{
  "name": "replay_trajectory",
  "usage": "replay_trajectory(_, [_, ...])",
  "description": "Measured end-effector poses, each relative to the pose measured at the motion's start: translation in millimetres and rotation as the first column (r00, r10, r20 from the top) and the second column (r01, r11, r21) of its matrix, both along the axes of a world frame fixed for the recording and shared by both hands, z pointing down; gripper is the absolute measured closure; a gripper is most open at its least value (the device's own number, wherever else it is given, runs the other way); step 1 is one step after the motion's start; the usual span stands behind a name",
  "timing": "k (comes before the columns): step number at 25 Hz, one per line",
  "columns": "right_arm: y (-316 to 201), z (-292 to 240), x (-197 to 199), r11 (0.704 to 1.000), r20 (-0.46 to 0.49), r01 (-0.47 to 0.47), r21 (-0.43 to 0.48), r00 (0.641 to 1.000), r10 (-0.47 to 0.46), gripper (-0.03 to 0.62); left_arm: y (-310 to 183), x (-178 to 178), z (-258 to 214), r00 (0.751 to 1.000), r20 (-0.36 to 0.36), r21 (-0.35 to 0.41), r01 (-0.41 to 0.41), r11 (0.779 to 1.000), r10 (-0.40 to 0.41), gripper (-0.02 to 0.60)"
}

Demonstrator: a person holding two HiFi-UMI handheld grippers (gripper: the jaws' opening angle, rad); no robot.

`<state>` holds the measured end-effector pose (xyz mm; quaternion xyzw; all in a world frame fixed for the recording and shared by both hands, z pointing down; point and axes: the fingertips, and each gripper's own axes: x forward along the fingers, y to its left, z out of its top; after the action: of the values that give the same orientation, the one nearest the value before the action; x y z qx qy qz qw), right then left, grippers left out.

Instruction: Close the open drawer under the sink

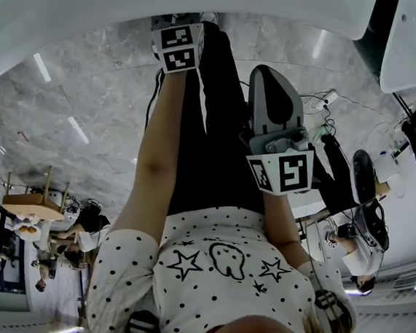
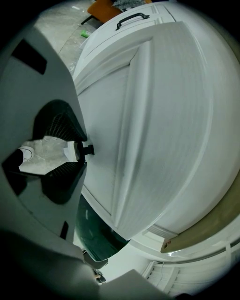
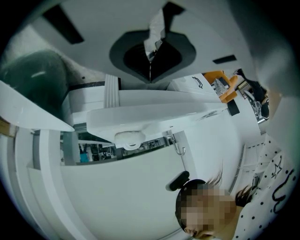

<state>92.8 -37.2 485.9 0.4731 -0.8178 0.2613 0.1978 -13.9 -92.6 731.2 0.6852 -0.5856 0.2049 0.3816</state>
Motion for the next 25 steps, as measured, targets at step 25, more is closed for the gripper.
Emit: replay_trajectory(25, [-14.3, 7.1, 4.0, 1.000, -0.002, -0.006, -0.010, 1.000, 0.006, 0.579, -20.9, 1.7, 3.9, 1.000, -0.008, 0.010, 0.020, 1.000, -0.020, 0.442])
